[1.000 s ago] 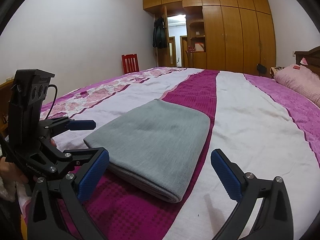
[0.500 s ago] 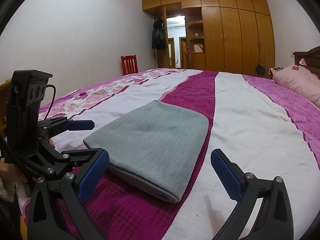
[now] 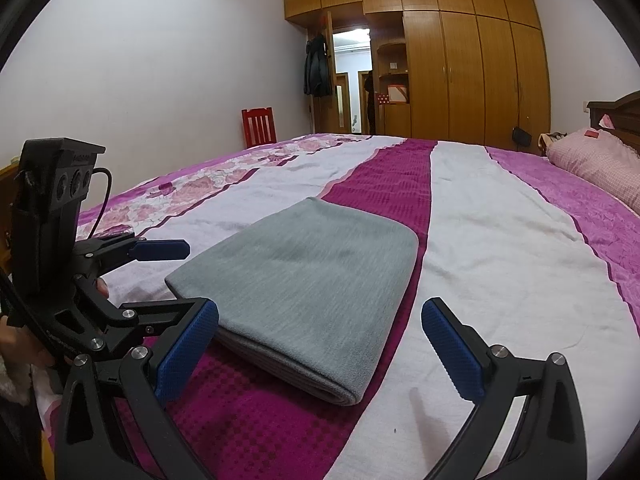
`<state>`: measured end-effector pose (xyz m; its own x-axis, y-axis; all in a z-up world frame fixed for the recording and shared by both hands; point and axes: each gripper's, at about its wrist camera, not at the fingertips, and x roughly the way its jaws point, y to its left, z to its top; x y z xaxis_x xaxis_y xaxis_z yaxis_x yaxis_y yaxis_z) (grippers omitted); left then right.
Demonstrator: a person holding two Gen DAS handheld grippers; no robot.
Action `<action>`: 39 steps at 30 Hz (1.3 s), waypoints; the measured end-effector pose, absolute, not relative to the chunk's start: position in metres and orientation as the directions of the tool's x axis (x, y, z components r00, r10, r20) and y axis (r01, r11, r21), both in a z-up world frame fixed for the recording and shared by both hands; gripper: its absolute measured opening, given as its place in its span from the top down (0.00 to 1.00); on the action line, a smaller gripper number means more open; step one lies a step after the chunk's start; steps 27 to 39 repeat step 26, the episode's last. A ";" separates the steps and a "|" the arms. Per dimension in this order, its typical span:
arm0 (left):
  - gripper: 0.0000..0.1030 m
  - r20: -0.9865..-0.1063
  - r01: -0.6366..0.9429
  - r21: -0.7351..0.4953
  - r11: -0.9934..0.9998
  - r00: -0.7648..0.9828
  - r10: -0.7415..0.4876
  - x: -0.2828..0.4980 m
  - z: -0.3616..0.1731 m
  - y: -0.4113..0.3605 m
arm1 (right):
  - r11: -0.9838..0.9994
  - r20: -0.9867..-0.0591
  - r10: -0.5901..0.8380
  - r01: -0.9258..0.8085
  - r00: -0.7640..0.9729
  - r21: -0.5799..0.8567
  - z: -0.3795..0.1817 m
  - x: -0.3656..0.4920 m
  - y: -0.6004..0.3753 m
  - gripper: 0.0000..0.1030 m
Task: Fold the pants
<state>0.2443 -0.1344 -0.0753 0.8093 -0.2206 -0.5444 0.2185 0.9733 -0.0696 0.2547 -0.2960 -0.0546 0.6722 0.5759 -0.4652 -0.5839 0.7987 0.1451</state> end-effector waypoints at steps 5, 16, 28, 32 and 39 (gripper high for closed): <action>0.00 -0.544 0.219 -0.071 0.973 0.809 -0.222 0.244 -0.076 -0.134 | 0.803 -0.469 0.570 -0.577 0.675 0.145 -0.055 0.255 -0.296 0.00; 0.00 -0.549 0.211 -0.071 0.975 0.808 -0.215 0.244 -0.076 -0.135 | 0.805 -0.470 0.569 -0.573 0.675 0.151 -0.057 0.257 -0.297 0.00; 0.00 -0.549 0.208 -0.070 0.976 0.808 -0.212 0.243 -0.076 -0.135 | 0.804 -0.472 0.570 -0.575 0.672 0.151 -0.056 0.257 -0.298 0.00; 0.00 -0.549 0.208 -0.070 0.976 0.808 -0.212 0.243 -0.076 -0.135 | 0.804 -0.472 0.570 -0.575 0.672 0.151 -0.056 0.257 -0.298 0.00; 0.00 -0.549 0.208 -0.070 0.976 0.808 -0.212 0.243 -0.076 -0.135 | 0.804 -0.472 0.570 -0.575 0.672 0.151 -0.056 0.257 -0.298 0.00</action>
